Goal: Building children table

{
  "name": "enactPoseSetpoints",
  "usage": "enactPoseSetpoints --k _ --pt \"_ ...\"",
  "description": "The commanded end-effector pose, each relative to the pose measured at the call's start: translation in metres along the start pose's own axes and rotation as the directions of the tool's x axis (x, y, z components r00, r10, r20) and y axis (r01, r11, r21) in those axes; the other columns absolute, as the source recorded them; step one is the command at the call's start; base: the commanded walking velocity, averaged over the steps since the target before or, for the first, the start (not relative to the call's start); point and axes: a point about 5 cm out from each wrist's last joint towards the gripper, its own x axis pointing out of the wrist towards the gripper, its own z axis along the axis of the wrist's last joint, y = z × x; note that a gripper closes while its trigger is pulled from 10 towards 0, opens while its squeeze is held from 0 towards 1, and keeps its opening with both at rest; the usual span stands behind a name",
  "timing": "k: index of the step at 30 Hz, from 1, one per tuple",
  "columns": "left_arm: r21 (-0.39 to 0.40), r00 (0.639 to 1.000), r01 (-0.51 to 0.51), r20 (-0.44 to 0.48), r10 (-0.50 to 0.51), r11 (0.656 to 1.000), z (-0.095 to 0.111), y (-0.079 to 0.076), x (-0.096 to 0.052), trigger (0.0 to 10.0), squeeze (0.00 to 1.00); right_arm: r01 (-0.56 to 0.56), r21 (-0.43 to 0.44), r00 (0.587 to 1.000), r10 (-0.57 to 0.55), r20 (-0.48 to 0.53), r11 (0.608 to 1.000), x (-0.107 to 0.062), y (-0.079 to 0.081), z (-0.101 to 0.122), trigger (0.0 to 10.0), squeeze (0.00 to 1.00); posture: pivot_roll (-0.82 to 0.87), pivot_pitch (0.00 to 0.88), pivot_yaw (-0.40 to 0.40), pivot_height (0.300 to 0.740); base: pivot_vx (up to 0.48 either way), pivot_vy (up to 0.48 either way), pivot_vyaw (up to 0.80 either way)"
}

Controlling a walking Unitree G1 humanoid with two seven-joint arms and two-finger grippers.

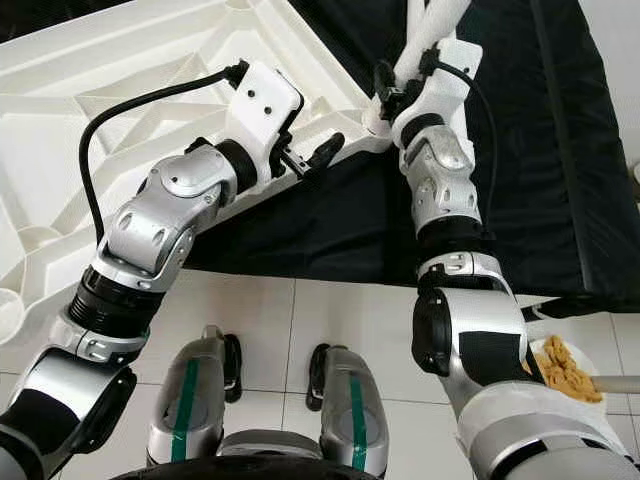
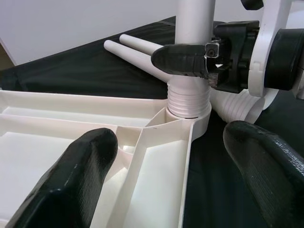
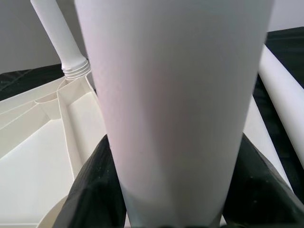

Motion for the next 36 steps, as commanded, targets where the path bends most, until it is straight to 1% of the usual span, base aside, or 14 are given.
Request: enactPoseSetpoints --k 1,5,7,10,11,12,14,17,26,29,34,35,36 --pt "0.003 1.0 -0.022 -0.008 0.022 1.0 0.0 0.0 -0.001 10.0 0.0 0.077 0.009 0.992 -0.076 -0.101 0.997 -0.008 -0.016 -0.021 10.0 0.0 0.1 0.092 -0.079 0.74 0.0 0.0 0.0" --pt "0.004 1.0 -0.022 -0.007 0.022 1.0 0.0 0.001 -0.001 10.0 0.0 0.073 -0.002 0.992 -0.072 -0.107 0.997 -0.008 -0.015 -0.021 10.0 0.0 0.1 0.09 -0.079 0.74 0.0 0.0 0.0" --pt "0.004 1.0 -0.022 -0.008 0.022 1.0 0.001 0.0 -0.001 10.0 0.0 0.05 -0.038 0.992 -0.054 -0.114 0.998 -0.007 -0.011 -0.023 10.0 0.0 0.11 0.092 -0.08 0.74 0.0 0.0 0.0" --pt "0.004 1.0 -0.022 -0.008 0.022 1.0 0.001 0.0 -0.001 10.0 0.0 0.038 -0.055 0.992 -0.045 -0.117 0.998 -0.007 -0.009 -0.024 10.0 0.0 0.11 0.092 -0.08 0.74 0.0 0.0 0.0" --pt "0.004 1.0 -0.024 -0.009 0.024 1.0 0.001 0.001 -0.001 10.0 0.0 0.01 -0.089 0.993 -0.021 -0.117 0.996 -0.007 -0.004 -0.025 10.0 0.0 0.11 0.093 -0.081 0.74 0.0 0.0 0.0" --pt "0.004 1.0 -0.024 -0.009 0.024 1.0 0.001 0.001 -0.001 10.0 0.0 0.01 -0.089 0.993 -0.021 -0.117 0.996 -0.007 -0.004 -0.025 10.0 0.0 0.11 0.093 -0.081 0.74 0.0 0.0 0.0" --pt "0.003 1.0 -0.029 -0.01 0.029 1.0 0.001 0.001 -0.002 10.0 0.0 -0.034 -0.124 0.993 0.019 -0.12 0.992 -0.007 0.002 -0.027 10.0 0.0 0.11 0.092 -0.083 0.74 0.0 0.0 0.0" --pt "0.0 0.999 -0.035 -0.009 0.035 0.999 0.001 0.002 -0.002 10.0 0.0 -0.066 -0.138 0.99 0.048 -0.131 0.988 -0.008 0.006 -0.03 10.0 0.0 0.11 0.091 -0.085 0.74 0.0 0.0 0.0" --pt "-0.003 0.999 -0.043 -0.007 0.043 0.999 0.002 0.002 -0.003 10.0 0.0 -0.106 -0.169 0.986 0.082 -0.144 0.98 -0.012 0.01 -0.036 10.0 0.0 0.12 0.088 -0.085 0.74 0.0 0.0 0.0" --pt "-0.003 0.999 -0.045 -0.006 0.045 0.999 0.002 0.003 -0.003 10.0 0.0 -0.149 -0.201 0.981 0.12 -0.152 0.968 -0.015 0.012 -0.04 10.0 0.0 0.11 0.091 -0.085 0.74 0.0 0.0 0.0" --pt "-0.003 0.999 -0.048 -0.006 0.048 0.999 0.003 0.003 -0.003 10.0 0.0 -0.189 -0.234 0.976 0.155 -0.154 0.954 -0.019 0.014 -0.043 10.0 0.0 0.11 0.094 -0.082 0.74 0.0 0.0 0.0" --pt "-0.003 0.999 -0.048 -0.006 0.048 0.999 0.003 0.003 -0.003 10.0 0.0 -0.214 -0.27 0.972 0.178 -0.154 0.939 -0.022 0.014 -0.044 10.0 0.0 0.11 0.095 -0.079 0.74 0.0 0.0 0.0" --pt "-0.002 0.999 -0.048 -0.006 0.048 0.999 0.003 0.003 -0.004 10.0 0.0 -0.215 -0.273 0.972 0.178 -0.155 0.938 -0.022 0.014 -0.044 10.0 0.0 0.11 0.095 -0.078 0.74 0.0 0.0 0.0"
